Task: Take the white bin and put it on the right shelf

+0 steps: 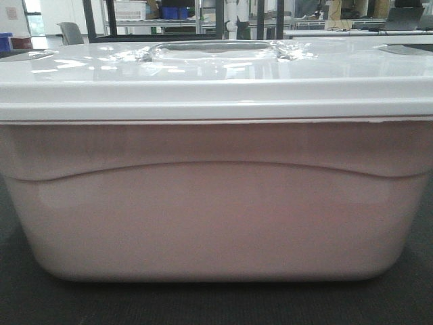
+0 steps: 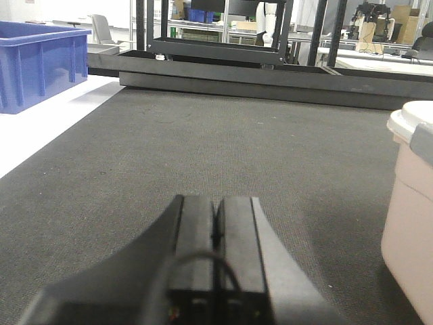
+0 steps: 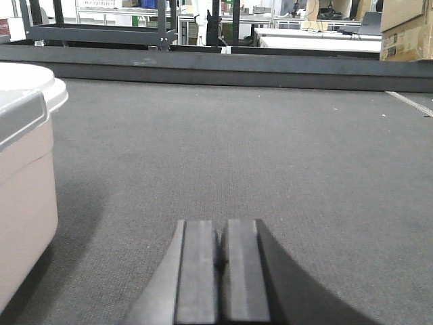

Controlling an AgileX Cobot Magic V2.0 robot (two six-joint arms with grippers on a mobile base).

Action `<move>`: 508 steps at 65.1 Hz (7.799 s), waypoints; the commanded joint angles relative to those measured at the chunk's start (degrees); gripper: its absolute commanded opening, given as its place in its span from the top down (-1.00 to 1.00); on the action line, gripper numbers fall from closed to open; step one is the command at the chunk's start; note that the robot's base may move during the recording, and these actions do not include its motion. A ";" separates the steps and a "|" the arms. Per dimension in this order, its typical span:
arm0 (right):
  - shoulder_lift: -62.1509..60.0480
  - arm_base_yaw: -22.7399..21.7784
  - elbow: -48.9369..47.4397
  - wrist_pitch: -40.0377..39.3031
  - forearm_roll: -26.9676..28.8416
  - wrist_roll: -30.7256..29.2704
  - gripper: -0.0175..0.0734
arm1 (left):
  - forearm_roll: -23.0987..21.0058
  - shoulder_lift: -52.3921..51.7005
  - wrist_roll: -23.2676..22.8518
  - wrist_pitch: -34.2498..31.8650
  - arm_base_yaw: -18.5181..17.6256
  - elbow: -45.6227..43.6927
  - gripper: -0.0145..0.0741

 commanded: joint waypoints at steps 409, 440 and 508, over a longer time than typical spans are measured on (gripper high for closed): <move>80.02 -17.37 -63.80 72.30 57.72 -33.22 -0.76 | -67.00 79.54 41.62 73.98 16.66 -58.95 -0.53; 79.74 -17.37 -53.70 72.40 65.25 -39.57 -0.76 | -74.55 80.21 46.74 74.74 16.55 -51.17 -0.53; 77.31 -9.36 -53.70 72.27 68.66 -37.40 -0.76 | -75.27 80.34 46.52 72.03 9.50 -51.17 -0.53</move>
